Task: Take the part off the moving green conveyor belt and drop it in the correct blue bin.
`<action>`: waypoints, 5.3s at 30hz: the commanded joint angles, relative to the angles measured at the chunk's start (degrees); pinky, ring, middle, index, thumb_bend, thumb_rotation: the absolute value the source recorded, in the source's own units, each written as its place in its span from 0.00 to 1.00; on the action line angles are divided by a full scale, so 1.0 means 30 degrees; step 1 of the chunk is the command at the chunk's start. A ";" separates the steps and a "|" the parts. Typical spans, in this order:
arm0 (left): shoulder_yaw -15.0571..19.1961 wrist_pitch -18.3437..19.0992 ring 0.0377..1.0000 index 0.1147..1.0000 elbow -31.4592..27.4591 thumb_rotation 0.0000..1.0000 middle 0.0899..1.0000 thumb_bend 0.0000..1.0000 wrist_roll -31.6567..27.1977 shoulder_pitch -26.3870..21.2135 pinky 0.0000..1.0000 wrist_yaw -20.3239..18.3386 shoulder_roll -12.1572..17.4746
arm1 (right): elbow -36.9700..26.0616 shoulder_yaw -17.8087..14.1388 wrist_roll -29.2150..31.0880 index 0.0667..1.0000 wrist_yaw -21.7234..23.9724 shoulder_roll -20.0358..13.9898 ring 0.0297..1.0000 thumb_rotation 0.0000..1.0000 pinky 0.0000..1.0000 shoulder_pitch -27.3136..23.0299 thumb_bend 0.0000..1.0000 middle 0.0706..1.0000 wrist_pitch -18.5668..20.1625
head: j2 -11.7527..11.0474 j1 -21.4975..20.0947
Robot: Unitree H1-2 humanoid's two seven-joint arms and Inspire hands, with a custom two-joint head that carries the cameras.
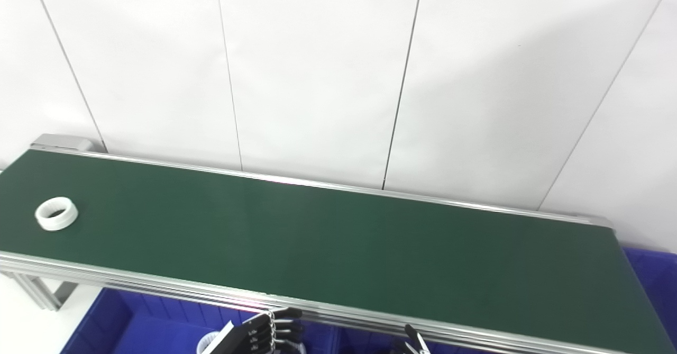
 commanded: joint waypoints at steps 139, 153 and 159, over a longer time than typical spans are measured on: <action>-0.3257 0.8554 0.87 0.78 0.2265 0.00 0.87 0.84 1.6664 -1.1739 0.88 0.1755 0.7889 | 0.0970 -0.0456 0.1236 0.99 0.0954 0.0098 0.84 1.00 0.76 -0.0939 0.48 0.87 -0.1888 | -0.0039 0.2497; -0.3292 0.8987 0.87 0.79 0.2270 0.00 0.87 0.82 1.6675 -1.1693 0.89 0.1581 0.7953 | 0.0741 -0.0479 0.1221 0.99 0.0985 -0.0018 0.83 1.00 0.75 -0.0749 0.51 0.87 -0.1803 | 0.0092 0.2523; -0.3436 0.9051 0.86 0.79 0.2326 0.00 0.86 0.82 1.6829 -1.1743 0.89 0.1458 0.8006 | 0.0683 -0.0462 0.1356 0.99 0.1047 -0.0030 0.83 1.00 0.74 -0.0730 0.48 0.87 -0.1813 | 0.0131 0.2512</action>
